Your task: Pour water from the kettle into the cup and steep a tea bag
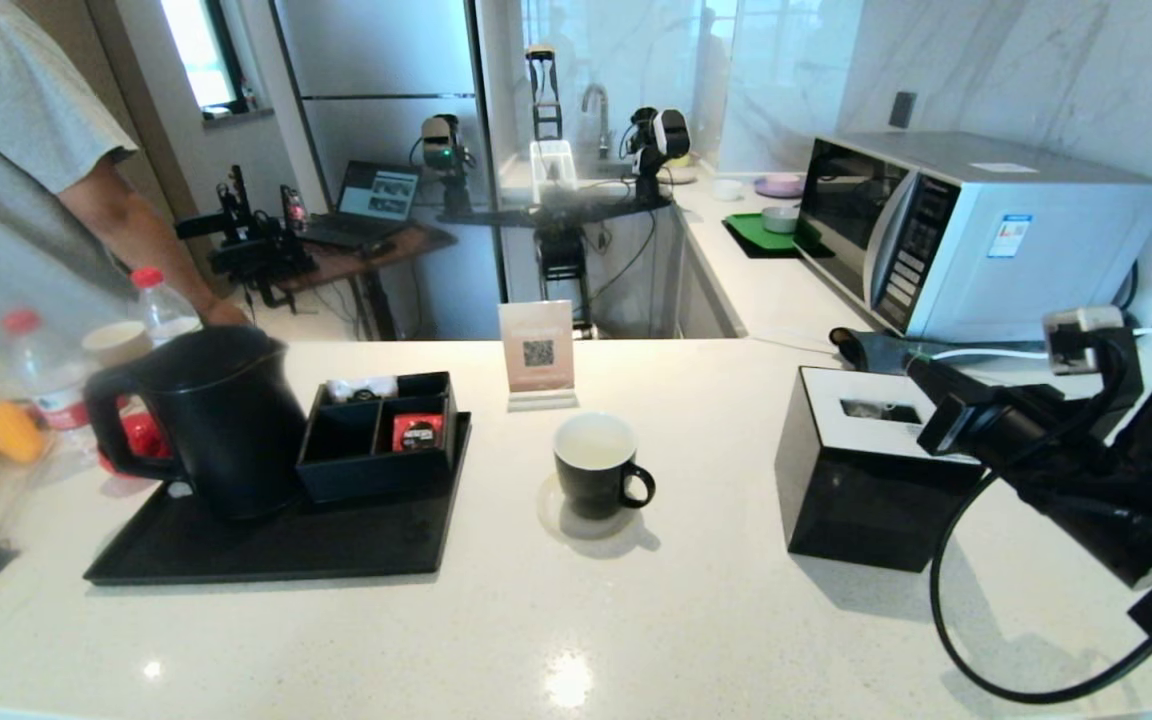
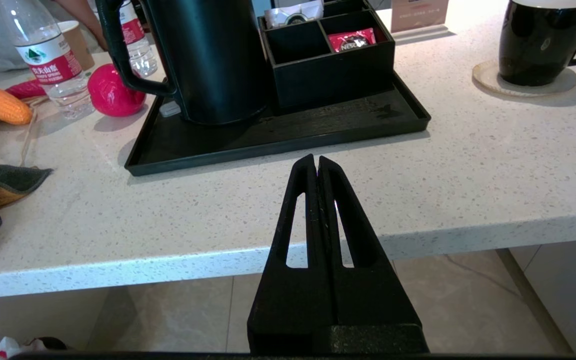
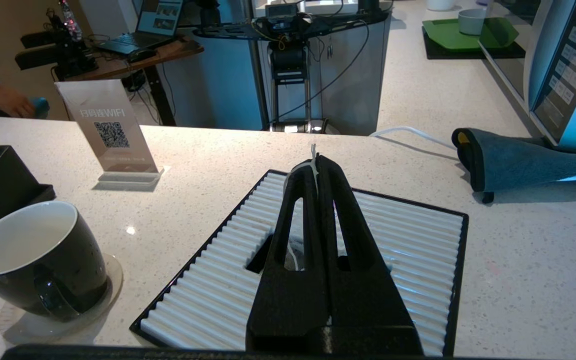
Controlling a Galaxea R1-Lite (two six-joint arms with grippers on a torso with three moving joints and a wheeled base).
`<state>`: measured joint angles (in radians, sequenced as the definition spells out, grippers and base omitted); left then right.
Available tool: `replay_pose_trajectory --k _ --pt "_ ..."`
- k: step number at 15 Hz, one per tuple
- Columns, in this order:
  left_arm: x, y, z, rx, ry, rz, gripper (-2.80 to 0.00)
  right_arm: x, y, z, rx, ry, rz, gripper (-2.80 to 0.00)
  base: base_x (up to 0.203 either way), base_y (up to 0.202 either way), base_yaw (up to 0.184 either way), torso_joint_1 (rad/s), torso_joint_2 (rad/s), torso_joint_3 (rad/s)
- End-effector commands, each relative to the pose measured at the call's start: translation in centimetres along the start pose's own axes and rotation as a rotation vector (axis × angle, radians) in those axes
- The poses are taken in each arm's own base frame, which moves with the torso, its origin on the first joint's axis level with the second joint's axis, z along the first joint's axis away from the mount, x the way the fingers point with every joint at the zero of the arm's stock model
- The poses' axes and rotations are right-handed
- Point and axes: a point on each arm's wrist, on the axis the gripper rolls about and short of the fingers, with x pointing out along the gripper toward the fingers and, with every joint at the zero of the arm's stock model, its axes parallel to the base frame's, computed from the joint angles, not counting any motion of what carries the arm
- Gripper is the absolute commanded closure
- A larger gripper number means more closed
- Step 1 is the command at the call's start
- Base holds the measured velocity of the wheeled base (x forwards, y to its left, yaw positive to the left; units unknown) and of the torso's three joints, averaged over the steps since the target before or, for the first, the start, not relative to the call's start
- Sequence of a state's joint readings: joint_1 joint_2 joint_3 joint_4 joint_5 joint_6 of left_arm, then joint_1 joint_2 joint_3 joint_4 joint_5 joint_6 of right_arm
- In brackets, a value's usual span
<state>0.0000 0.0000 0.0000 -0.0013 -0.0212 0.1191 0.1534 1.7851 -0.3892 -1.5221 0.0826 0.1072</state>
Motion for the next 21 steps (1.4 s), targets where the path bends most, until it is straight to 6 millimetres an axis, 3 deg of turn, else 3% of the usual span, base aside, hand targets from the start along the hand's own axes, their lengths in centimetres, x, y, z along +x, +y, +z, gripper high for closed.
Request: replay_pose_trajectory --k 1,3,8,9,15,21 --pt "0.0 0.0 0.0 0.001 0.000 0.000 0.00 0.4 0.1 1.1 -0.005 -0.069 0.016 0.00 0.000 0.000 0.000 0.000 0.00 0.000" --pt "0.0 0.0 0.0 0.001 0.000 0.000 0.00 0.3 0.1 1.5 -0.005 -0.075 0.096 0.00 0.000 0.000 0.000 0.000 0.00 0.000" --pt "0.0 0.0 0.0 0.001 0.000 0.000 0.00 0.1 -1.4 1.5 -0.020 -0.074 0.059 0.00 0.000 0.000 0.000 0.000 0.00 0.000" --pt "0.0 0.0 0.0 0.001 0.000 0.000 0.00 0.2 -1.8 1.6 -0.021 -0.080 0.050 -2.80 0.000 0.000 0.000 0.000 0.00 0.000" --pt "0.0 0.0 0.0 0.001 0.000 0.000 0.00 -0.1 -3.2 1.7 -0.011 -0.080 -0.006 -2.80 0.000 0.000 0.000 0.000 0.00 0.000" --pt "0.0 0.0 0.0 0.001 0.000 0.000 0.00 -1.9 -7.1 0.6 -0.016 -0.020 -0.167 -2.80 0.000 0.000 0.000 0.000 0.00 0.000"
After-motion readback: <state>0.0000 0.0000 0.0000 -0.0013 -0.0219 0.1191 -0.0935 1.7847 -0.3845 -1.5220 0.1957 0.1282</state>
